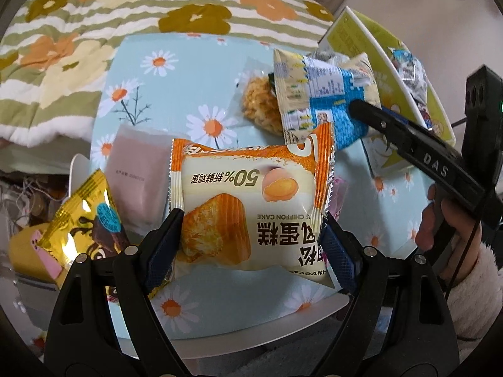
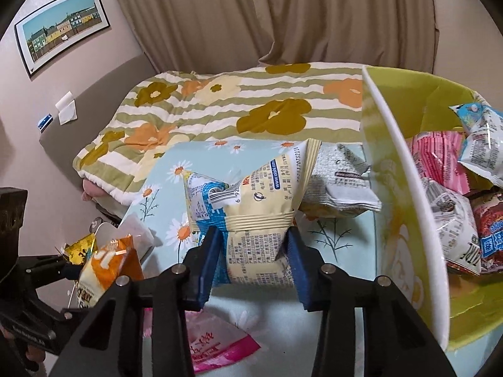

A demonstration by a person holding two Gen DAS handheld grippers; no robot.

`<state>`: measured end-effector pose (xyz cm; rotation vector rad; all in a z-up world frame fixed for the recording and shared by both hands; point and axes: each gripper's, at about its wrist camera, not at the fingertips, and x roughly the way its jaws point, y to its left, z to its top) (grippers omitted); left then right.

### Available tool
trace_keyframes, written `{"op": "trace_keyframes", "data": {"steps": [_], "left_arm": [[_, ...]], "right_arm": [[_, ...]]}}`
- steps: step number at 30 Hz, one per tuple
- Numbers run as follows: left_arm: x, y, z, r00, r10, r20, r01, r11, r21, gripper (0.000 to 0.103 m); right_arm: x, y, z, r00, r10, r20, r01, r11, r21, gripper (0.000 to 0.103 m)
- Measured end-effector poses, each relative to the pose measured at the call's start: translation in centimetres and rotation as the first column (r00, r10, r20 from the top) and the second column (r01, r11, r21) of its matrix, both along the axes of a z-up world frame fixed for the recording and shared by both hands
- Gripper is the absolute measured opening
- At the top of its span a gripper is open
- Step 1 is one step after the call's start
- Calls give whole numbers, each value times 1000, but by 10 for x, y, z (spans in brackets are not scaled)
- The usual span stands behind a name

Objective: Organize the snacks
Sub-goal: 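Grasp the orange chiffon cake pack with the left tool while the right tool grasps a cream MPM bag, then carry both packs over the yellow box and open both tools to drop them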

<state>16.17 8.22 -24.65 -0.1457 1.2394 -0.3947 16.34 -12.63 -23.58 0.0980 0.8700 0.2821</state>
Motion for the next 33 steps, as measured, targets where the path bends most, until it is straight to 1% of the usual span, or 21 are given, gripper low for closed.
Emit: {"op": "trace_keyframes", "data": {"steps": [5, 10, 14, 17, 21, 27, 33], "left_arm": [[5, 1, 6, 1000, 20, 12, -20, 999, -28, 82], [9, 0, 17, 999, 19, 40, -18, 999, -28, 82], [13, 3, 39, 996, 26, 83, -21, 998, -65, 82], [19, -1, 52, 993, 13, 113, -7, 999, -50, 82], [23, -7, 68, 990, -13, 143, 22, 998, -58, 82], [31, -27, 104, 975, -71, 211, 87, 994, -66, 82], [44, -75, 139, 952, -132, 275, 150, 988, -46, 82]], "right_arm": [[-4, -5, 6, 1000, -14, 12, 14, 1000, 5, 38], [-9, -10, 22, 998, -23, 54, 23, 1000, -11, 38], [-12, -13, 41, 995, -30, 96, 31, 999, -13, 38], [-15, -16, 57, 991, -39, 131, 41, 999, -8, 38], [-22, -21, 79, 982, -58, 180, 61, 998, -10, 38], [-36, -41, 115, 963, -120, 242, 121, 993, 12, 38], [-39, -83, 143, 942, -174, 286, 174, 984, 26, 38]]}}
